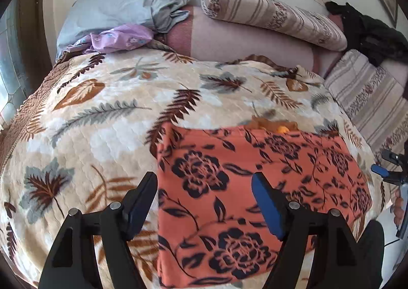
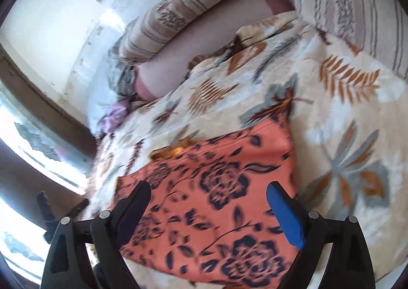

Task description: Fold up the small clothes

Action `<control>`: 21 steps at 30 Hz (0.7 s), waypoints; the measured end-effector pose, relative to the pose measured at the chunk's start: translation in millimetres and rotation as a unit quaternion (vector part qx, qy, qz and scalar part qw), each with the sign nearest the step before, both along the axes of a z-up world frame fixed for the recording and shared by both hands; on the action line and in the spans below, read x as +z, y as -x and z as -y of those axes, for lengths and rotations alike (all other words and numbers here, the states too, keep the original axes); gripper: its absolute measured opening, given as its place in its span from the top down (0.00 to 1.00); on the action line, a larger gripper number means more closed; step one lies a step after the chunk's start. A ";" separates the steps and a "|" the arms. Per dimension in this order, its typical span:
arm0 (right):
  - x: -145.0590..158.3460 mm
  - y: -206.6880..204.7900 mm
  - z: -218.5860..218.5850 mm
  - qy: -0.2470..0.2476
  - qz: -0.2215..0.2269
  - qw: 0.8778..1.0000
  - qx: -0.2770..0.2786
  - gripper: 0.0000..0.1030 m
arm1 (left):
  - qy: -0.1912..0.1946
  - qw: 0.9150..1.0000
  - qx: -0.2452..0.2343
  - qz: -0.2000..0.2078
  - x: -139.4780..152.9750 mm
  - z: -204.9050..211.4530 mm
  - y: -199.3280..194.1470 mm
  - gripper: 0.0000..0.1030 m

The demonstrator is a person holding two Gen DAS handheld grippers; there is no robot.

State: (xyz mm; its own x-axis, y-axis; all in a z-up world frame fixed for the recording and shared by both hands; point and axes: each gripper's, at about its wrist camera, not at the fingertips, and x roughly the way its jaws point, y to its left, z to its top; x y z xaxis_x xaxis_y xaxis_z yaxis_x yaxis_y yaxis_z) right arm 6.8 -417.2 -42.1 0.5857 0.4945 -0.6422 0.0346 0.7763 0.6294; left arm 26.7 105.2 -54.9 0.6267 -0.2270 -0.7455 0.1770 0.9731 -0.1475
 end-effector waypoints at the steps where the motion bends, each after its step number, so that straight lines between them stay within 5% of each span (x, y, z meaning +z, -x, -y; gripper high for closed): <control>1: -19.6 1.2 -1.1 -0.011 -0.027 1.000 -0.004 0.10 | -0.010 1.000 -0.001 -0.024 -16.5 5.2 4.2 0.24; 3: -61.0 7.7 16.0 -0.023 -0.102 0.993 -0.059 0.14 | -0.052 0.994 0.012 -0.091 -57.0 10.2 5.1 0.24; 4: -66.5 14.7 26.1 -0.057 -0.101 0.990 -0.079 0.25 | -0.084 0.989 0.026 -0.121 -73.3 9.4 6.1 0.23; 5: -59.5 22.2 30.6 -0.070 -0.091 0.989 -0.091 0.26 | -0.080 0.988 0.036 -0.128 -76.5 4.5 12.0 0.23; 8: -19.5 41.8 23.9 -0.037 -0.043 0.995 -0.082 0.22 | -0.052 0.992 0.069 -0.092 -51.8 -8.5 34.6 0.23; 11: -13.0 59.2 8.1 -0.089 -0.017 0.995 -0.031 0.17 | -0.045 0.995 0.065 -0.053 -40.0 -8.8 49.0 0.22; 13: -42.5 62.7 6.0 -0.095 -0.058 0.993 -0.028 0.17 | -0.059 0.992 0.066 -0.090 -57.4 -8.0 45.6 0.22; 15: -79.4 72.8 13.7 -0.082 -0.159 0.980 -0.083 0.18 | -0.080 0.984 0.074 -0.140 -75.9 -8.4 38.0 0.22; 19: -48.7 102.8 14.0 -0.111 -0.088 0.985 -0.102 0.18 | -0.061 0.992 0.092 -0.069 -34.7 -8.3 49.9 0.22; 21: -48.9 109.1 11.5 -0.132 -0.093 0.981 -0.108 0.18 | -0.058 0.994 0.084 -0.037 -14.7 1.5 49.9 0.22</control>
